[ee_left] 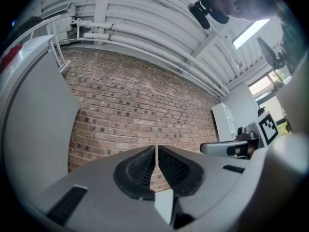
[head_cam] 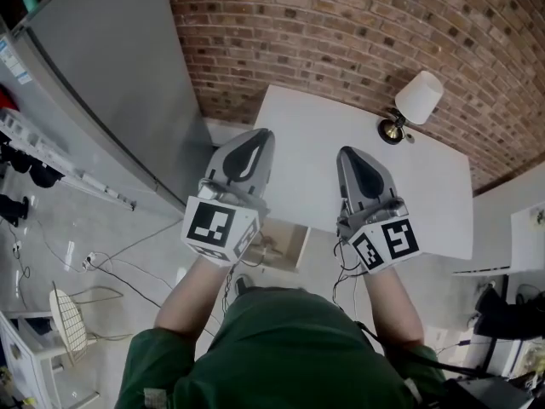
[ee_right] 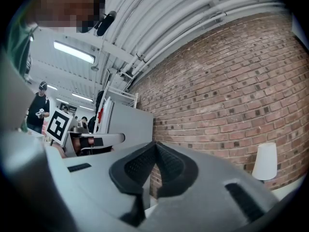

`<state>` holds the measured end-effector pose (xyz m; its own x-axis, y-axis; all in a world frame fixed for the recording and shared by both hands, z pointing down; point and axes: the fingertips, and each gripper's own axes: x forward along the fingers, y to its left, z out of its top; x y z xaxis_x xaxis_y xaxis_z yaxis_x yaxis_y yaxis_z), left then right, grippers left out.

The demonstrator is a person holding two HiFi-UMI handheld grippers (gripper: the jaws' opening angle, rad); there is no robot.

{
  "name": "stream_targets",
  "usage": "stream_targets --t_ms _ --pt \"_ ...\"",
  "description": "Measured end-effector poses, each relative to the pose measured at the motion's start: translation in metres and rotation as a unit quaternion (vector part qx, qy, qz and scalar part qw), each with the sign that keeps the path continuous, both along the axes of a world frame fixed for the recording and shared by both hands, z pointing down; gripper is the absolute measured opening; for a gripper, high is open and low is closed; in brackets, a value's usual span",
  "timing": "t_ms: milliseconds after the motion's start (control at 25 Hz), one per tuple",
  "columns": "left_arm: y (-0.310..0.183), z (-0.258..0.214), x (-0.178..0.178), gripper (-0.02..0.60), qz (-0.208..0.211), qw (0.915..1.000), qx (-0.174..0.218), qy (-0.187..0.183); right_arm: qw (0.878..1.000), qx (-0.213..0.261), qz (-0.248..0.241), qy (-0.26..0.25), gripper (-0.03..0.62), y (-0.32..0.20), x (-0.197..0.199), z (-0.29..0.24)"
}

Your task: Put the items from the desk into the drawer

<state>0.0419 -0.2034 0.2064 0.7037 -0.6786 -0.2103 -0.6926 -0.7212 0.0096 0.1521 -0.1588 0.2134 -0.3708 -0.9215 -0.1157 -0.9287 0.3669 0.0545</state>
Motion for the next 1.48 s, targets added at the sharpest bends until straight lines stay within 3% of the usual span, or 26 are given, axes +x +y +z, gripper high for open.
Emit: stream_targets --t_ms 320,760,1280,1480 --pt "0.002 -0.002 0.0 0.02 -0.003 0.9999 -0.011 0.001 1.0 0.004 -0.028 -0.001 0.003 0.003 -0.008 0.0" --pt "0.003 0.002 -0.001 0.02 0.005 0.9999 -0.005 0.009 1.0 -0.001 -0.027 0.002 0.002 0.003 -0.01 0.004" --pt "0.002 0.001 -0.008 0.019 0.006 0.9996 -0.024 0.011 1.0 -0.007 -0.024 0.004 0.002 0.005 -0.016 0.008" --pt "-0.005 0.007 -0.006 0.02 0.028 0.9993 0.008 0.023 1.0 0.003 -0.019 0.009 0.002 0.003 -0.017 0.003"
